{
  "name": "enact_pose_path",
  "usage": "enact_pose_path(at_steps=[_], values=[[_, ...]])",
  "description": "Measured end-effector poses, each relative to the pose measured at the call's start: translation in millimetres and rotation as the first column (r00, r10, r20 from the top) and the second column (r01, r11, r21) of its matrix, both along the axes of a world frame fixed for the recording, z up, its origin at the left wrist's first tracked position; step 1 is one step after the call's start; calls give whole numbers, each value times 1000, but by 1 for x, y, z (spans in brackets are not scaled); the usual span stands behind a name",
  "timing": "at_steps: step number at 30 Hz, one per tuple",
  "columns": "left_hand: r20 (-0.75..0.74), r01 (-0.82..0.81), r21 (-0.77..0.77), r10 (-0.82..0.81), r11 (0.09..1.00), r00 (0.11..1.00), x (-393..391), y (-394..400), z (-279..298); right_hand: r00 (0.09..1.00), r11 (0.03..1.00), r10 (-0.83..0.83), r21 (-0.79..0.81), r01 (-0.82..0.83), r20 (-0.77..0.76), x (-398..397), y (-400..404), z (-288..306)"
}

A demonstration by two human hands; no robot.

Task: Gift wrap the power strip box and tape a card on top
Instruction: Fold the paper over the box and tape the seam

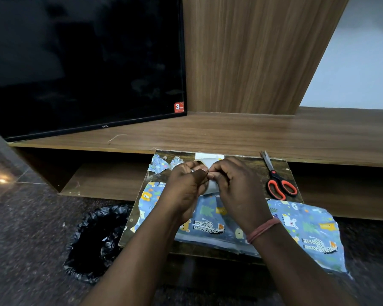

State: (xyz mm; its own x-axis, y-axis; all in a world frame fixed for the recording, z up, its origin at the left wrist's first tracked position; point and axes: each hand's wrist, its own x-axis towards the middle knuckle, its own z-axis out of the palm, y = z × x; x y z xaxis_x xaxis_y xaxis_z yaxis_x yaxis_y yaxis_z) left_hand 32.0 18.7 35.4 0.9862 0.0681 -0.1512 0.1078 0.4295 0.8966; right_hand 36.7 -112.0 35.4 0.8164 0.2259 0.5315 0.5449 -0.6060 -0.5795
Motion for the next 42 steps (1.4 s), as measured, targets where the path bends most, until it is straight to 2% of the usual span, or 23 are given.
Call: enact_pose_path(at_steps=[5,12,22,25,30,32,37,40,42], values=[[32,44,-1,-44,999,999,-2,4,5,1000,999,-5,45,4,15,0,4,0],[18,55,4,-55,998,998,-2,5,3,999,999,26,27,-26,-20,-2,2,2],[-24,67,13,-67,998,997,-2,14,2,990,995,79,-71,-71,118,0,0,-2],[-35,73,-7,-73,997,997,-1,16,2,984,989,57,-143,-32,169,1,0,-4],[-30,90,-63,-92,994,995,-2,18,6,983,986,39,-168,-8,180,0,2,-4],[-46,78,-50,-80,996,996,-2,18,8,986,989,48,-145,-24,160,-1,3,-3],[-43,100,-76,-103,992,994,-1,19,13,998,998,45,46,-47,42,0,0,2],[-38,112,-88,-116,990,993,-3,17,12,996,996,84,26,-86,42,-1,-2,4],[-42,85,-25,-86,996,995,-3,16,10,994,994,103,33,-104,23,0,-5,5]])
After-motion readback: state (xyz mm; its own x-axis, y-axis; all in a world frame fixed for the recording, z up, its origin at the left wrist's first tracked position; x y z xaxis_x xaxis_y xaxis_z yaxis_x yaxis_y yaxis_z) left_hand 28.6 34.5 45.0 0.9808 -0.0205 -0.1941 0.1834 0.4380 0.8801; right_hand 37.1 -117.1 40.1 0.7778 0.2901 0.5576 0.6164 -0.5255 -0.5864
